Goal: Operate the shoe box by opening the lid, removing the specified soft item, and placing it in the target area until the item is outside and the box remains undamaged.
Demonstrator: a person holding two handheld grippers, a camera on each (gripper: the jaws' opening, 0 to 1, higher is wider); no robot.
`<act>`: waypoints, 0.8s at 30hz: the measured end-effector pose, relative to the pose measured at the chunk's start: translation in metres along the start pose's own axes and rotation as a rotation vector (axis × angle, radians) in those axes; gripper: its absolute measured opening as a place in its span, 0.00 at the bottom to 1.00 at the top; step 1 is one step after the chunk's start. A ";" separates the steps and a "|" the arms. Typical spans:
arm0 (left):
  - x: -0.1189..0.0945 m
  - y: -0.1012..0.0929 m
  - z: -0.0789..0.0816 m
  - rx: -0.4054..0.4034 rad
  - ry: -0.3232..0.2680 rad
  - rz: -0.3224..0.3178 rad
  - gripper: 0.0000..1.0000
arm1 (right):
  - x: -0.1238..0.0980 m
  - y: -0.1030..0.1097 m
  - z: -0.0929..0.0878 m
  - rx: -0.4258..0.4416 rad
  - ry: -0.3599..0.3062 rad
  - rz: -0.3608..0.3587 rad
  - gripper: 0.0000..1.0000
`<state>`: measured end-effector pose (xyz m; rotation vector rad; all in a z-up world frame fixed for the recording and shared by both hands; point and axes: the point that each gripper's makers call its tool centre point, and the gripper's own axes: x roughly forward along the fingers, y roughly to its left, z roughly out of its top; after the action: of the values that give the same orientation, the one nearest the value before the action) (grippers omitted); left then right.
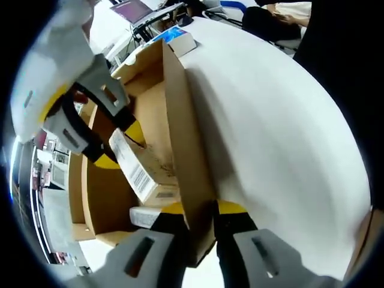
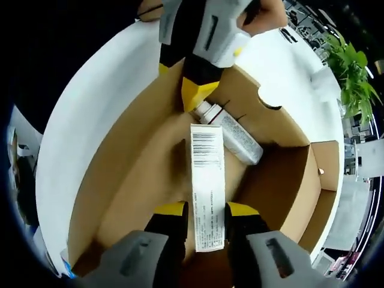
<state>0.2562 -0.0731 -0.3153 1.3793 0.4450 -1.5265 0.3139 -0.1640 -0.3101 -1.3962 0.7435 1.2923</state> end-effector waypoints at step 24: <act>0.001 0.001 0.000 0.000 0.006 0.003 0.13 | -0.017 0.046 -0.045 0.429 -0.047 -0.107 0.21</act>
<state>0.2569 -0.0736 -0.3158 1.3847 0.4465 -1.5208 0.2810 -0.2217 -0.3120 -1.0402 0.8443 1.0053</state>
